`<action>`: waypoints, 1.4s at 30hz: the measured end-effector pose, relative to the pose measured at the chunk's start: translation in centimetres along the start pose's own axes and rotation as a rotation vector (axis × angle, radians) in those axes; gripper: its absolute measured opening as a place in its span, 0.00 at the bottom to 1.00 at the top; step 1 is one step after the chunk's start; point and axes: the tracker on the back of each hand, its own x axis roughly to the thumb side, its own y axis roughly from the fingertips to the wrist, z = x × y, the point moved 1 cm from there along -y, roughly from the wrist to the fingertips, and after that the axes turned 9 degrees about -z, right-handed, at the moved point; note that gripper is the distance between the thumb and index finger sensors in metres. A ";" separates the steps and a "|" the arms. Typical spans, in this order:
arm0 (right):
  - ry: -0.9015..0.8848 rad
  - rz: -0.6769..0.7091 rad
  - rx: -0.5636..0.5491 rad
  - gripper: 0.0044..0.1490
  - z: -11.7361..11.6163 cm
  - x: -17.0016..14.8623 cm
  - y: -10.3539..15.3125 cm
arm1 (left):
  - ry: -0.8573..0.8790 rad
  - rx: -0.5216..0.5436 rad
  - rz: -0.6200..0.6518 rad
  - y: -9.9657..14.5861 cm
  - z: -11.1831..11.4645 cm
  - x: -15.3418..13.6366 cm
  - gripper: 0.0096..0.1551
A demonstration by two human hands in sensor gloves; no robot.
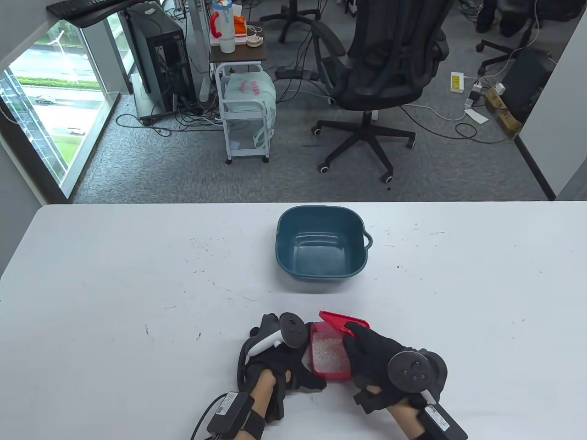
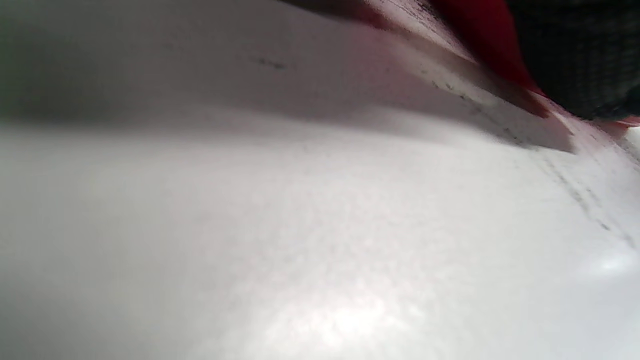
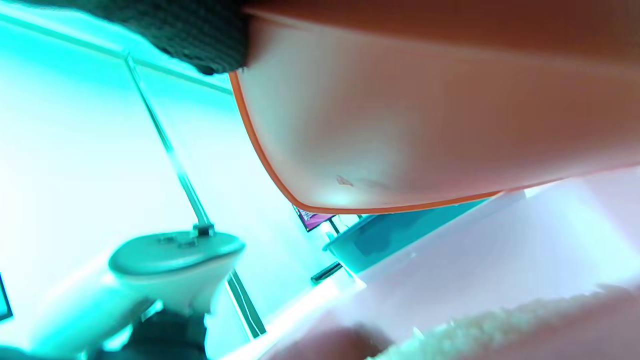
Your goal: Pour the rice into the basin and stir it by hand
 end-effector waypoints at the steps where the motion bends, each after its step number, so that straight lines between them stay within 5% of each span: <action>1: -0.020 -0.002 -0.024 0.30 0.7 0.0 -0.1 | -0.001 0.002 -0.001 0.0 0.0 0.0 0.82; 6: -0.013 -0.136 -0.181 0.31 4.9 -1.9 -0.7 | -0.005 0.009 0.001 0.0 0.0 0.0 0.82; 8: 0.018 -0.287 -0.188 0.31 6.9 -4.4 -1.5 | -0.005 0.013 0.003 0.0 0.0 -0.1 0.82; 12: -0.222 -0.589 -0.083 0.32 9.9 -10.5 -1.9 | -0.009 0.017 0.003 0.0 0.0 -0.1 0.82; 15: -0.433 -0.786 0.156 0.31 10.1 -14.3 -1.9 | -0.010 0.020 0.003 0.0 0.0 -0.1 0.82; 17: -0.441 -0.858 0.219 0.31 9.8 -16.0 -1.7 | -0.010 0.023 0.003 0.0 0.1 -0.1 0.82; 21: -0.236 -0.905 0.234 0.32 9.8 -16.3 -2.3 | -0.011 0.029 0.004 0.1 0.1 -0.2 0.82; 26: 0.434 -0.928 0.209 0.32 8.5 -15.0 -3.5 | -0.012 0.036 0.006 0.1 0.1 -0.3 0.81; 29: 0.666 -1.000 0.285 0.34 7.2 -15.6 -3.9 | -0.011 0.038 0.006 0.1 0.2 -0.3 0.81; 33: 0.842 -1.028 0.337 0.38 6.6 -15.3 -4.3 | -0.011 0.034 0.006 0.1 0.2 -0.3 0.81; 42: 0.945 -1.095 0.485 0.40 5.5 -15.4 -6.1 | -0.019 0.046 0.006 0.1 0.2 -0.3 0.81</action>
